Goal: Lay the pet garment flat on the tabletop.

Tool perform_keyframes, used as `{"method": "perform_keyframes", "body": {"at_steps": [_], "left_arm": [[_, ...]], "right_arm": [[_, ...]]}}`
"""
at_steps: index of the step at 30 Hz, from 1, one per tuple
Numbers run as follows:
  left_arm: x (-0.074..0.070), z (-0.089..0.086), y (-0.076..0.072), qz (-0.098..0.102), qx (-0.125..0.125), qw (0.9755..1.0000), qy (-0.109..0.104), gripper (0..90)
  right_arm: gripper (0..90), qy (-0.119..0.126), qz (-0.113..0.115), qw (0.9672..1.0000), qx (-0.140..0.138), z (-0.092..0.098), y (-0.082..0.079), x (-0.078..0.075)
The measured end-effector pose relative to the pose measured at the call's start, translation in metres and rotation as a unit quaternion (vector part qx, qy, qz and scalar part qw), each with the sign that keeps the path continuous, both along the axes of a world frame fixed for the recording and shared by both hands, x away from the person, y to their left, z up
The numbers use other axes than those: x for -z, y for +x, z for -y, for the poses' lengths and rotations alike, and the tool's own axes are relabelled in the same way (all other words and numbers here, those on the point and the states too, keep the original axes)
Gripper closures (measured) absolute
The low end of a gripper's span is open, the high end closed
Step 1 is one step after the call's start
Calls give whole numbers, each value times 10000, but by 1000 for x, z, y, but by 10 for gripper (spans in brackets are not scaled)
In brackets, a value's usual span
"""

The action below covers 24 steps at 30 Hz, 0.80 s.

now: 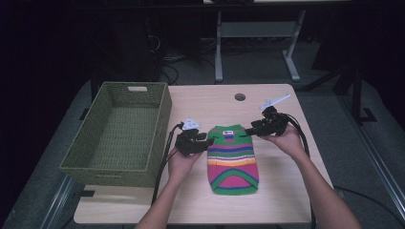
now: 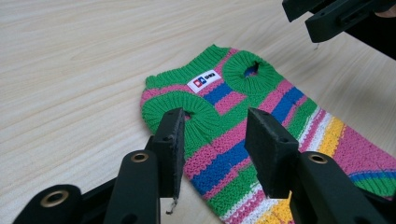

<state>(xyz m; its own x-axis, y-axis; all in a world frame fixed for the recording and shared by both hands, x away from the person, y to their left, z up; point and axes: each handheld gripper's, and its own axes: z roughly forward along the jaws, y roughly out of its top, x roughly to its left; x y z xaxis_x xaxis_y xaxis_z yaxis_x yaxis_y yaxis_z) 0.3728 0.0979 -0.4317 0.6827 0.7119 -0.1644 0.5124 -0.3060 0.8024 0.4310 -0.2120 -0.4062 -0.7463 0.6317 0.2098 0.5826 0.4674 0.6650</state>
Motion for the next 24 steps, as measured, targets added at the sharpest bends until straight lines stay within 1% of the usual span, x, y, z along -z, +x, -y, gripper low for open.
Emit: {"method": "perform_keyframes", "body": {"at_steps": [2,3,7,9,10,11,13,16,20,22,23,24], "left_arm": [[0,0,1,-29,18,10000,18,554],[1,-1,1,-64,24,10000,16,541],[1,-1,0,-67,23,10000,2,526],[1,1,-2,-97,15,9999,-35,508],[0,1,-2,-94,15,10000,-11,461],[0,1,-3,-47,13,10000,45,461],[0,1,-4,-47,37,10000,29,432],[1,2,-5,-42,69,9999,77,404],[2,2,-5,-99,78,9999,85,387],[3,2,-6,-150,57,9999,46,365],[3,2,-6,-147,74,9999,55,365],[3,2,-7,-190,80,9998,59,354]], "right_arm": [[440,-5,-26,10000,1,2,0,2],[432,55,-104,9999,39,5,0,4],[422,64,-132,9999,46,9,-2,7],[408,94,-226,9997,67,11,-3,9],[407,89,-218,9997,57,13,-4,10],[405,99,-197,9997,64,14,-5,11],[396,110,-222,9997,76,17,-7,12],[398,189,-280,9994,17,22,-10,13],[382,203,-336,9992,-9,23,-12,13],[373,230,-317,9992,-49,25,-14,13],[373,230,-317,9992,-49,25,-14,13],[370,244,-305,9992,-70,25,-15,13]]}}
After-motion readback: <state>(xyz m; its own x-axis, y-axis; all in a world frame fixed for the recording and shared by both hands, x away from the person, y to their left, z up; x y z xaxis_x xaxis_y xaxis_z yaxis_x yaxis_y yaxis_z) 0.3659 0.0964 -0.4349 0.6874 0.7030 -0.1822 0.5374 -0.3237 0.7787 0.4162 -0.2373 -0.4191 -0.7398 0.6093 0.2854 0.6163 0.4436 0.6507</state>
